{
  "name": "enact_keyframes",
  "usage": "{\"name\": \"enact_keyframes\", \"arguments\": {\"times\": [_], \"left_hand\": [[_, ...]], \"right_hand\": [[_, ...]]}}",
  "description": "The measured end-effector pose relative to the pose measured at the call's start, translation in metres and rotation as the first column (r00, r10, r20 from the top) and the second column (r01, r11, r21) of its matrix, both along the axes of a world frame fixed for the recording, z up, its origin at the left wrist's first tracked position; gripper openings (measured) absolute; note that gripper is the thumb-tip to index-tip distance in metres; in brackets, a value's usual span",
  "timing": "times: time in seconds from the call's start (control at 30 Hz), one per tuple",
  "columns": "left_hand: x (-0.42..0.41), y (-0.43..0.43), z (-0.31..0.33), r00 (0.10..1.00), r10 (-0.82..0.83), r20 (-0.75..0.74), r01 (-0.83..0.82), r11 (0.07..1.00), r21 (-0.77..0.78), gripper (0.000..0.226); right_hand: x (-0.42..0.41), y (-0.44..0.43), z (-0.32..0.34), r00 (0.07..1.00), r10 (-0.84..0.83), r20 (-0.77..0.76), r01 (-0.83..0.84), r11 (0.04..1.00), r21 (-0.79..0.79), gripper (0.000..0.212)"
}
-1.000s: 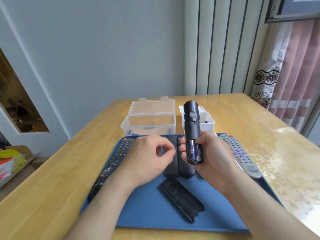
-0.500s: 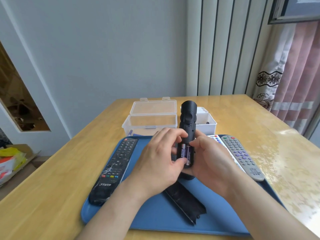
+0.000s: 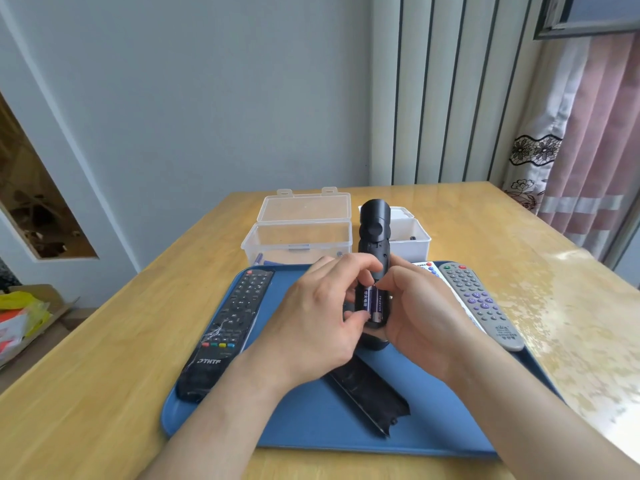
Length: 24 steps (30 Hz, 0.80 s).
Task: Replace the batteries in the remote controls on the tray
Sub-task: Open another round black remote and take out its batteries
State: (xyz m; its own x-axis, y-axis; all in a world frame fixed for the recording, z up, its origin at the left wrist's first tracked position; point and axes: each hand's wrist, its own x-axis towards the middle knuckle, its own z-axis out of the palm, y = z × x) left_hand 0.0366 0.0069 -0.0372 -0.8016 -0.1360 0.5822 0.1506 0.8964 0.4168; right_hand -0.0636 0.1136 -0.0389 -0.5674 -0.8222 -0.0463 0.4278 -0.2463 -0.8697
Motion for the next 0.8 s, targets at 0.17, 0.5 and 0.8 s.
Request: {"name": "enact_keyframes", "arguments": {"times": [0.17,0.5,0.8], "left_hand": [[0.0015,-0.0021,0.0038,1.0,0.011,-0.011,-0.012,0.994,-0.11,0.054],[-0.0003,-0.0082,0.0036,0.998,0.055,-0.043,-0.064,0.969,-0.241,0.051],[-0.0017,-0.0046,0.0029,0.988,0.041,-0.151,-0.073,0.973,-0.219,0.038]], "right_hand": [[0.0026,0.0029,0.0055,0.994,-0.033,-0.105,0.036,0.999,0.026,0.04],[0.0051,0.0037,0.0048,0.964,-0.043,-0.261,0.07,0.993,0.096,0.04],[0.0018,0.0046,0.0053,0.967,-0.042,-0.253,0.062,0.996,0.071,0.035]]}}
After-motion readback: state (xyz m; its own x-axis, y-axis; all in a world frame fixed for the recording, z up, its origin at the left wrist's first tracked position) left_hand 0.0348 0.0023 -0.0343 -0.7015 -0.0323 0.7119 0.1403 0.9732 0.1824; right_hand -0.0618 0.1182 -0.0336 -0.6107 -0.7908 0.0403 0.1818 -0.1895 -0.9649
